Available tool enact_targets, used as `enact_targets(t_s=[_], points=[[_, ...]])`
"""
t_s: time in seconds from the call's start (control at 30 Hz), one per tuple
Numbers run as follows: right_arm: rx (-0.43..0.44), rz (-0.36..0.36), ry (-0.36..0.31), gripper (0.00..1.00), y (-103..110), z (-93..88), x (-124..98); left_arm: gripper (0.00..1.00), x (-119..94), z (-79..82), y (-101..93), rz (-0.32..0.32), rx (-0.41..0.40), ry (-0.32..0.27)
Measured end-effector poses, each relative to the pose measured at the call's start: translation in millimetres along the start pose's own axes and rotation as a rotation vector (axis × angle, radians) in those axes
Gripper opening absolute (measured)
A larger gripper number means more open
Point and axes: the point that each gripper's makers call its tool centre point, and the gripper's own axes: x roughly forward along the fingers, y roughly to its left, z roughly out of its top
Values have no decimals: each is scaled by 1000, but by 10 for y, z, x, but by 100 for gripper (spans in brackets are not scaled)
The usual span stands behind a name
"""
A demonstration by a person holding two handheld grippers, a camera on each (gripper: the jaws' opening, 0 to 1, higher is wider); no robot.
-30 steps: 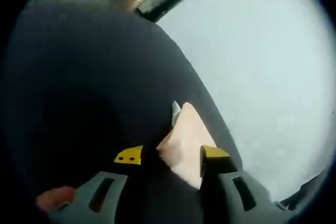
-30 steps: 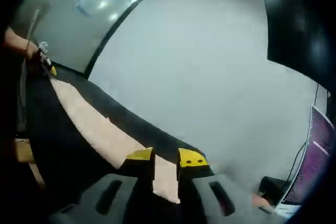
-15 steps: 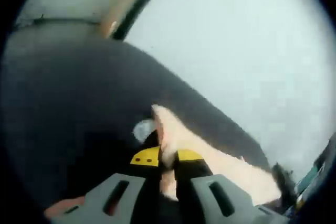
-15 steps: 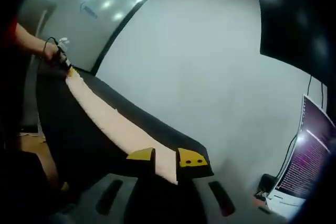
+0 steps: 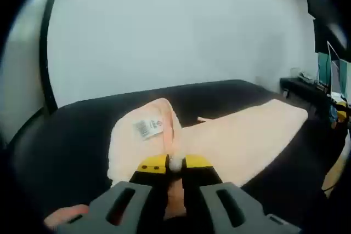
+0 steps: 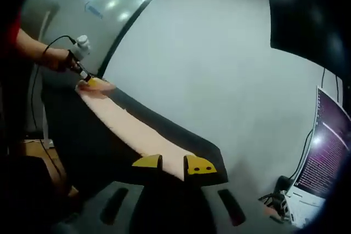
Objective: Fold the towel on the table until its edges align and the towel forms a compact rectangular stack.
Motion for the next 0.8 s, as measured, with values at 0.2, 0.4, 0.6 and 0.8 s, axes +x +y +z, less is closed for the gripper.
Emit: enact_targets(t_s=[0.2, 0.4, 0.6, 0.8], points=[[5, -1, 8, 13, -1, -37, -28, 13, 66, -138, -318, -4, 216, 56], [12, -3, -2, 13, -3, -20, -30, 13, 56, -120, -584, -31, 299, 57], [17, 9, -3, 13, 54, -25, -2, 13, 160, -129, -734, -76, 306, 70], [15, 16, 6, 13, 84, -39, 12, 33, 5, -288, -1034, -205, 256, 144]])
